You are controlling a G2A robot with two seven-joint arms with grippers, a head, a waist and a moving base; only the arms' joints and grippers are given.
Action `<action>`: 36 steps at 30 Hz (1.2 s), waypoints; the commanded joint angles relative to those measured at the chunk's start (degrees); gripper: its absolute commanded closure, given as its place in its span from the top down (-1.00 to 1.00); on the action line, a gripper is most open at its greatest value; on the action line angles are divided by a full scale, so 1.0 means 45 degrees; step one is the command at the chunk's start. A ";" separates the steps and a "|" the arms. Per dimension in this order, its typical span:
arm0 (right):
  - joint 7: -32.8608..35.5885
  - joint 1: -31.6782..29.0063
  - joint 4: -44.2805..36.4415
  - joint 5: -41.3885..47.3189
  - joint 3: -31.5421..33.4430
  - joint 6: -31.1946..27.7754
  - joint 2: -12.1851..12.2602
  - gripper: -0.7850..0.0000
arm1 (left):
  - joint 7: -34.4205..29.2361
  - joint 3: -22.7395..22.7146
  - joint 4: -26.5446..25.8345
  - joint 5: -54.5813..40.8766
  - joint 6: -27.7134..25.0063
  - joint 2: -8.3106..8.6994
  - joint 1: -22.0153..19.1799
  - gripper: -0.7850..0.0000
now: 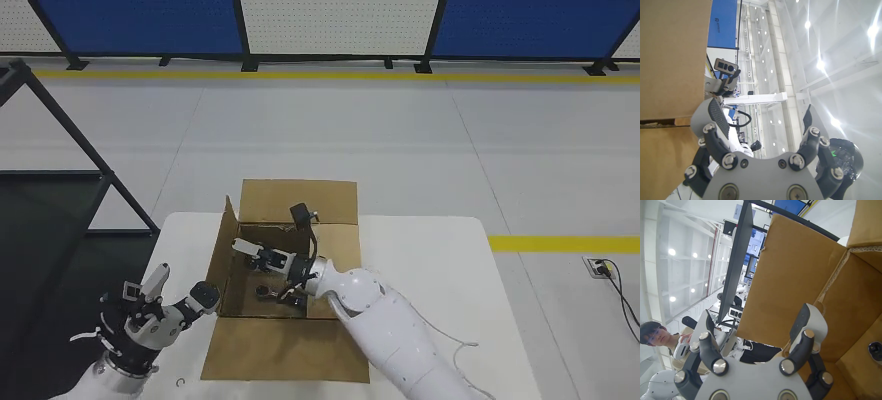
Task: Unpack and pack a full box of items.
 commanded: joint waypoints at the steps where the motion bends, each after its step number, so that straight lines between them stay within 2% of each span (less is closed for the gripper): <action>1: -0.0138 -0.0776 -0.1396 -0.0509 0.0472 0.0213 0.0320 1.00 | 0.0457 0.0161 0.0058 0.0587 -0.0120 -0.0017 -0.0094 1.00; 7: 0.0878 -0.2988 -0.5299 -0.1188 0.1712 0.1348 0.1061 1.00 | 0.1304 0.0649 0.0303 0.1821 -0.0579 -0.0077 -0.0281 1.00; 13: 0.1760 -0.3611 -0.6650 -0.1251 0.2011 0.2499 0.1312 1.00 | 0.1408 0.0376 0.0302 0.1227 -0.0905 -0.0119 -0.0135 1.00; 24: 0.2290 -0.2664 -0.6515 -0.0970 0.1024 0.4018 0.1163 1.00 | 0.1292 -0.1044 0.0056 -0.0106 -0.1618 -0.0155 0.0613 1.00; 36: 0.1854 -0.0070 -0.4355 -0.0579 -0.1013 0.4605 0.0333 1.00 | 0.1133 -0.4375 0.1051 -0.2598 -0.2488 -0.0198 0.1686 1.00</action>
